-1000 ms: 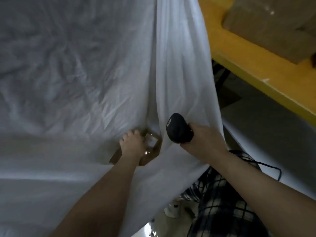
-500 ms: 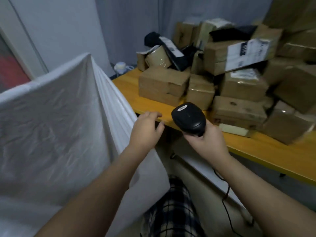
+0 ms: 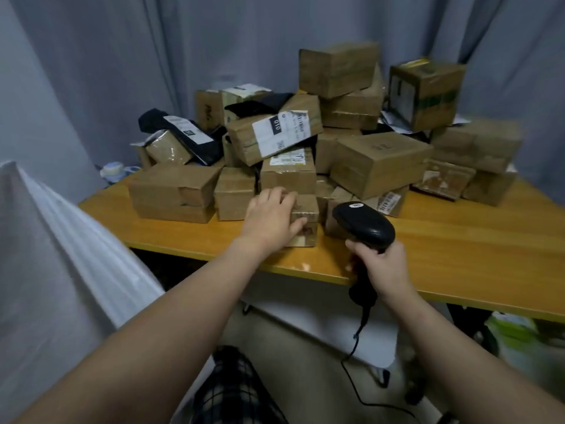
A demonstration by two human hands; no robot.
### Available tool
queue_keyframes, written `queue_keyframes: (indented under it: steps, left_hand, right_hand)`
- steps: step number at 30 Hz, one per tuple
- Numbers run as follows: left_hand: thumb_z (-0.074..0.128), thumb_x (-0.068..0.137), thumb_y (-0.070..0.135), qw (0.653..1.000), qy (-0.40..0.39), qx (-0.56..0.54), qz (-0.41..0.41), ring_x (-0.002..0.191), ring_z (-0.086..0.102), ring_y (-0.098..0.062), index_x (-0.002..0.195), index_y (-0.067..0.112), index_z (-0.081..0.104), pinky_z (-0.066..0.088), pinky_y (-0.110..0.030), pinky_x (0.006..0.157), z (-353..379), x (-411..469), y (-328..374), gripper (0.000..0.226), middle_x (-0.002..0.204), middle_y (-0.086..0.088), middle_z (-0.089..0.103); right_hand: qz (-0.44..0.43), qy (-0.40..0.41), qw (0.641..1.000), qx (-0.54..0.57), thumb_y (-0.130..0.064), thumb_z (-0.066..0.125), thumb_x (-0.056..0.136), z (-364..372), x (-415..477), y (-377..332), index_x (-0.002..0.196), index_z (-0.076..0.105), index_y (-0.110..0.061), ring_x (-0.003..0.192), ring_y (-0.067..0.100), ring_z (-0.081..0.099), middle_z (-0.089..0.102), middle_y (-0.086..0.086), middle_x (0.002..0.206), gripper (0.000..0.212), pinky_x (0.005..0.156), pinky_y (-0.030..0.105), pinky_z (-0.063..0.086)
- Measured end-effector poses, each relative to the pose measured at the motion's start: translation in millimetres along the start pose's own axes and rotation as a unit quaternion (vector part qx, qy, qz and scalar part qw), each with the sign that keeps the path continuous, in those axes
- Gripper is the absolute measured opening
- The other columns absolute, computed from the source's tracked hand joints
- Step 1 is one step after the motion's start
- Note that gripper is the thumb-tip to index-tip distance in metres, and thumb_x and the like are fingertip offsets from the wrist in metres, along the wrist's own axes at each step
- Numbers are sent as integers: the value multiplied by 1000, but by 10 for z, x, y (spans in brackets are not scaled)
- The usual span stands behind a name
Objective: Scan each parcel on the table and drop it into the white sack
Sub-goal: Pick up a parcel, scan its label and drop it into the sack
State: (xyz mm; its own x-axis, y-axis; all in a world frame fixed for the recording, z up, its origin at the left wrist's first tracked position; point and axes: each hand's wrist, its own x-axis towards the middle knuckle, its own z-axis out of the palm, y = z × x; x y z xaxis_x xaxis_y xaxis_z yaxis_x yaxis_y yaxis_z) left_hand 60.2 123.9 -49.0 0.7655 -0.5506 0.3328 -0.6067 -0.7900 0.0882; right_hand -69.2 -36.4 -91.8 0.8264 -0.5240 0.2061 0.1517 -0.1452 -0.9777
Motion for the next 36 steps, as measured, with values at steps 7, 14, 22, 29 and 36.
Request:
queue_keyframes:
  steps: [7, 14, 22, 29, 36]
  left_hand:
    - [38, 81, 77, 993, 2, -59, -101, 138, 23, -25, 135, 31, 44, 19, -60, 111, 229, -159, 153, 71, 146, 2, 35]
    - [61, 73, 70, 974, 91, -75, -191, 125, 33, -28, 115, 20, 45, 31, -47, 97, 242, -251, 217, 67, 130, -5, 40]
    - [57, 70, 78, 994, -93, 31, -38, 122, 32, -27, 145, 35, 30, 32, -40, 98, -120, -115, -24, 91, 146, -2, 38]
    - [73, 79, 45, 937, -211, -272, -64, 116, 50, -23, 135, 42, 42, 47, -34, 94, -261, -169, -242, 64, 126, -2, 46]
    - [37, 91, 67, 814, -185, -466, -292, 87, 67, -28, 101, 24, 65, 54, -36, 77, -233, -351, -251, 52, 96, -7, 68]
  right_hand:
    - [49, 2, 998, 33, -4, 66, 87, -155, 20, 171, 81, 63, -8, 44, 15, 56, 58, 7, 56, 8, 47, 25, 48]
    - [19, -12, 1000, 18, -4, 66, 87, -129, 35, 219, 84, 64, -11, 45, 18, 55, 57, 5, 55, 8, 51, 30, 49]
    - [28, -15, 999, 20, -6, 66, 88, -128, 41, 222, 81, 64, -9, 46, 16, 57, 58, 6, 58, 8, 50, 27, 51]
    - [28, -16, 999, 19, -6, 66, 88, -134, 48, 216, 81, 64, -12, 47, 18, 57, 59, 5, 58, 9, 54, 32, 50]
    - [23, -14, 999, 21, -6, 66, 88, -124, 26, 233, 81, 64, -13, 48, 19, 56, 59, 5, 59, 10, 54, 31, 50]
